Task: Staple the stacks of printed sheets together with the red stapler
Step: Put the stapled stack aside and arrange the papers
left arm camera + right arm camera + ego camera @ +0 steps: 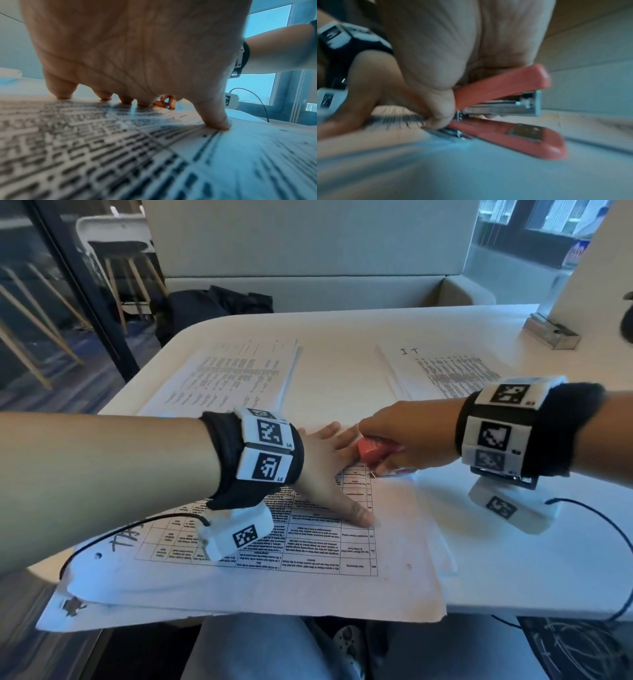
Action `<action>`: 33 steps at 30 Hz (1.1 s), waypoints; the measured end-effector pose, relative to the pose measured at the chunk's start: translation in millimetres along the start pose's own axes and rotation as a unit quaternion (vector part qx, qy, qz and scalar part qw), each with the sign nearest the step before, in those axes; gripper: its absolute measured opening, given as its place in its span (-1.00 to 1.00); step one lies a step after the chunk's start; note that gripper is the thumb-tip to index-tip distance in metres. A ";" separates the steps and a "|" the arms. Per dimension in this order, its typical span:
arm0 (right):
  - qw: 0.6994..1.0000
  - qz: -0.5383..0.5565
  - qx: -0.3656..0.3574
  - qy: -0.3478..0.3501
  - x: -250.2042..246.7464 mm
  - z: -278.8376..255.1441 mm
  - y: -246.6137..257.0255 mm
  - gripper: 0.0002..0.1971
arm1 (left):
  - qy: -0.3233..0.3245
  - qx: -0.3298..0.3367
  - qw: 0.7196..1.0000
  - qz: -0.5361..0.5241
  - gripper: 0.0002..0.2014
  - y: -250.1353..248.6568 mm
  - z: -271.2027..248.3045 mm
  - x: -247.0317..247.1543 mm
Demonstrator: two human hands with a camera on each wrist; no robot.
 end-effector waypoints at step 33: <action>0.960 0.239 0.127 0.080 3.0 -4.0 -2.5 -0.76 | 0.007 -0.012 1.000 -0.020 0.21 0.4 -2.1 0.5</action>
Point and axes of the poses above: each hand's wrist, its own z-axis towards the middle knuckle, its own x-axis out of the palm, y = z × x, the point moved 8 cm from there along z, towards the middle knuckle, and after that the axes turned 3 degrees about y, right-handed, at the moved point
